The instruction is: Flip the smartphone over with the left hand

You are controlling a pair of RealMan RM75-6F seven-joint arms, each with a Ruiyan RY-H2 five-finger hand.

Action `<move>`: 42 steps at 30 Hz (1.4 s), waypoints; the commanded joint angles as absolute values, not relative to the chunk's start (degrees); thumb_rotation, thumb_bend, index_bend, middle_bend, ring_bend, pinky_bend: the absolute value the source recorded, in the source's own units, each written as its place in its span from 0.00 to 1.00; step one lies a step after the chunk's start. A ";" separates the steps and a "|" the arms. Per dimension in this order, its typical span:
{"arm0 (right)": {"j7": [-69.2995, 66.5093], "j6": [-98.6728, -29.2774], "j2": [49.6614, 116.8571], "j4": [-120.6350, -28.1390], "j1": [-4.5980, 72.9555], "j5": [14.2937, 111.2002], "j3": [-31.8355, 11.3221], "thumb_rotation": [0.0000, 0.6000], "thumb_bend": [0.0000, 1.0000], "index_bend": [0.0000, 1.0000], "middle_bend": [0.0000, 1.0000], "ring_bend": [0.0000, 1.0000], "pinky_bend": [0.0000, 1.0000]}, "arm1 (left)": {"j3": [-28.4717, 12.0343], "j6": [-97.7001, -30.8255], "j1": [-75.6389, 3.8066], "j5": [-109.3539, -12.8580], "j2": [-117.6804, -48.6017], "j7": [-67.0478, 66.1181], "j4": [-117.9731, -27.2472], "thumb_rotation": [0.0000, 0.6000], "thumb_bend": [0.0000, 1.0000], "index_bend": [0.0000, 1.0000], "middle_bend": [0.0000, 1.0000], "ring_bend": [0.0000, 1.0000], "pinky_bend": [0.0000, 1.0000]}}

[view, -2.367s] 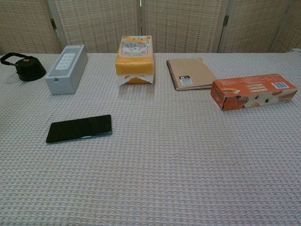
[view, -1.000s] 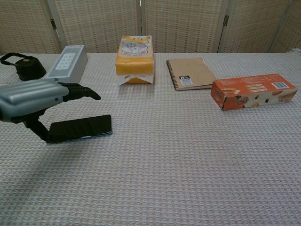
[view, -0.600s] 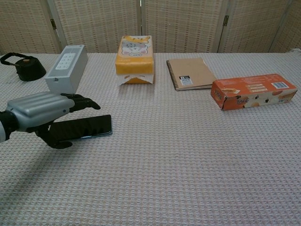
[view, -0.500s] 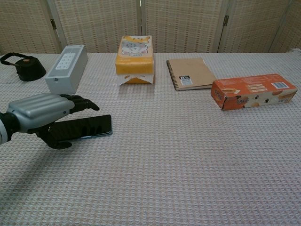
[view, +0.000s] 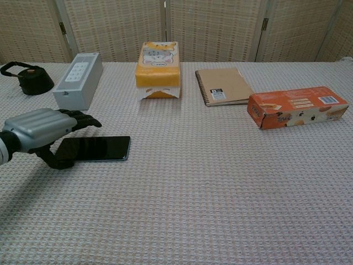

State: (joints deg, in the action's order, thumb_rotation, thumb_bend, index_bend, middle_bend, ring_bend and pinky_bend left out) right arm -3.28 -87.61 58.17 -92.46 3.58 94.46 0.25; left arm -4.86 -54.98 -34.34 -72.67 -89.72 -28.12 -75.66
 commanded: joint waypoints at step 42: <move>-5.71 -88.16 58.50 -90.25 2.73 93.62 0.16 1.00 0.25 0.14 0.17 0.13 0.15 | -7.25 -49.48 -46.39 -44.72 -90.22 -35.52 -83.88 1.00 0.29 0.22 0.12 0.10 0.14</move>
